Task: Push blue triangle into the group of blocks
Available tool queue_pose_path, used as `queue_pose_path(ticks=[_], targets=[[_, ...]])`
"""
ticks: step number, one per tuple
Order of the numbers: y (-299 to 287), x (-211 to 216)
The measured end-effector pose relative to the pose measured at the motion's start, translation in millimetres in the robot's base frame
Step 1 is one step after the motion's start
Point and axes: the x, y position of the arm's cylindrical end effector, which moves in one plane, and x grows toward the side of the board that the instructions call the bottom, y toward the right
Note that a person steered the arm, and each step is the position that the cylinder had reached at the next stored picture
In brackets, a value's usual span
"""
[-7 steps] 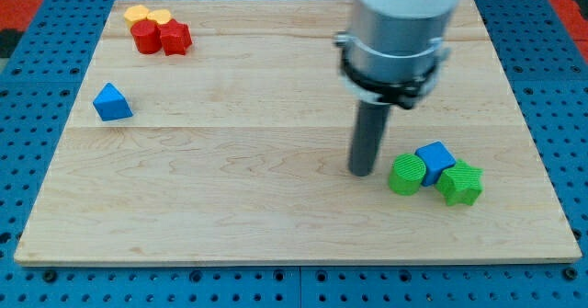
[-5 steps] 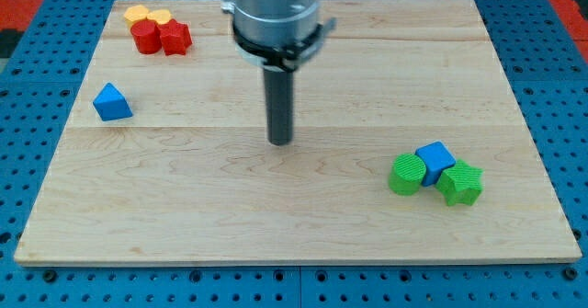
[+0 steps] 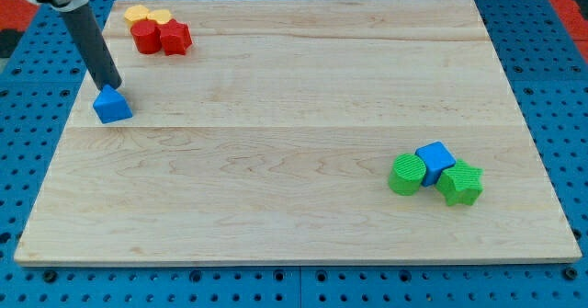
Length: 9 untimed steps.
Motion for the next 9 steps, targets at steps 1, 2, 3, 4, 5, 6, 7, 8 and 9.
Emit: queue_pose_path(ticks=[1,2,3,4,5,6,7,8,9], targets=[[39.3,16.1],[28.7,42.5],[-13.7,42.7],[-48.0,43.4],[-34.0,56.8],[3.4,65.8],[41.0,75.8],[68.0,86.3],[89.8,98.5]])
